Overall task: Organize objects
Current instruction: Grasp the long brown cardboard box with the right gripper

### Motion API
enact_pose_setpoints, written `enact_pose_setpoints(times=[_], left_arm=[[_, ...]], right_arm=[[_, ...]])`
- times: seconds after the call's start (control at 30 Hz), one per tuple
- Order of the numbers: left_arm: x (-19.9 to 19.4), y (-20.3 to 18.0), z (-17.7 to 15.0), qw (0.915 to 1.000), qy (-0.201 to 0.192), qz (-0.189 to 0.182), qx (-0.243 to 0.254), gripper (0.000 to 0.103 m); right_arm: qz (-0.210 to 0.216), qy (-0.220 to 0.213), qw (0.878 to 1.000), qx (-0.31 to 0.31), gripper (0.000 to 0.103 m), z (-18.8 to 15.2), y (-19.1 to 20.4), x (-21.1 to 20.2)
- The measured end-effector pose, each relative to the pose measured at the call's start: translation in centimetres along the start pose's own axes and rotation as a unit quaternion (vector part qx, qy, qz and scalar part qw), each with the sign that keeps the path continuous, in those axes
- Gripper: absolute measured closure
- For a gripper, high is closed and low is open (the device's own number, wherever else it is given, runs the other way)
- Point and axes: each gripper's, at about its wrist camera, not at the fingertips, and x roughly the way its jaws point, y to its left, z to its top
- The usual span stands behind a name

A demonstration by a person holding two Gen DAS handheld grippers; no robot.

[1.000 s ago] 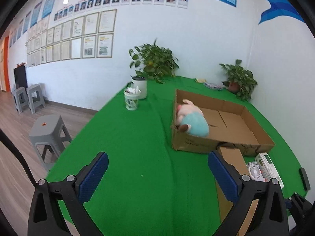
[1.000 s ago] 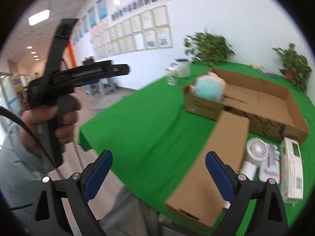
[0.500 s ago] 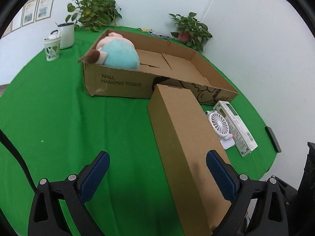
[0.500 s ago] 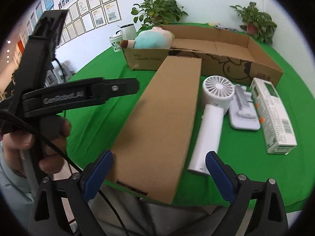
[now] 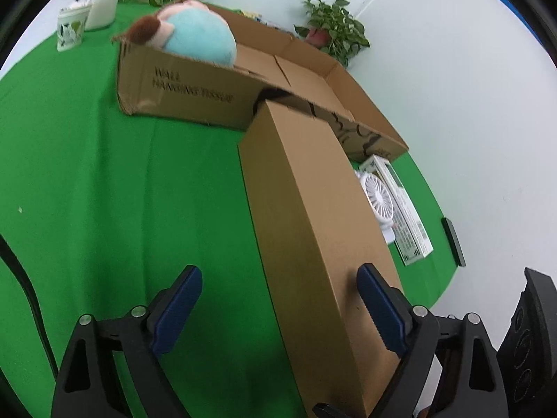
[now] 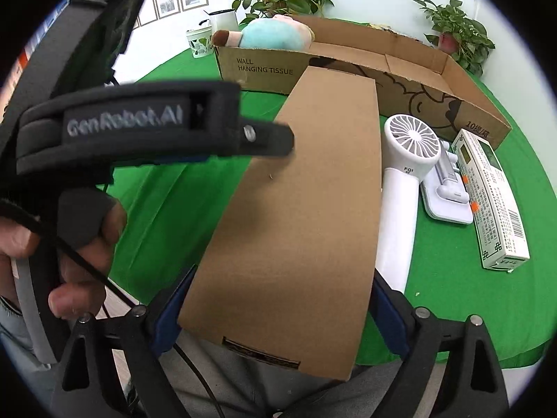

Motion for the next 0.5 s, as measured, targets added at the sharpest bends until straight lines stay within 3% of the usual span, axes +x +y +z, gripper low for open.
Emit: enact_pose_setpoints(times=[0.23,0.5], left_arm=[[0.2,-1.6,-4.4,0.9975,0.037,-0.052,-0.031,0.015],[0.3,-2.6,-5.0,0.9974,0.03,-0.051,-0.041,0.014]], right_arm=[[0.037,0.001,0.999,-0.019,0.012,-2.8,-0.9,-1.7],[0.062,0.002,0.998,-0.016,0.013,-3.5,-1.3,-2.2]])
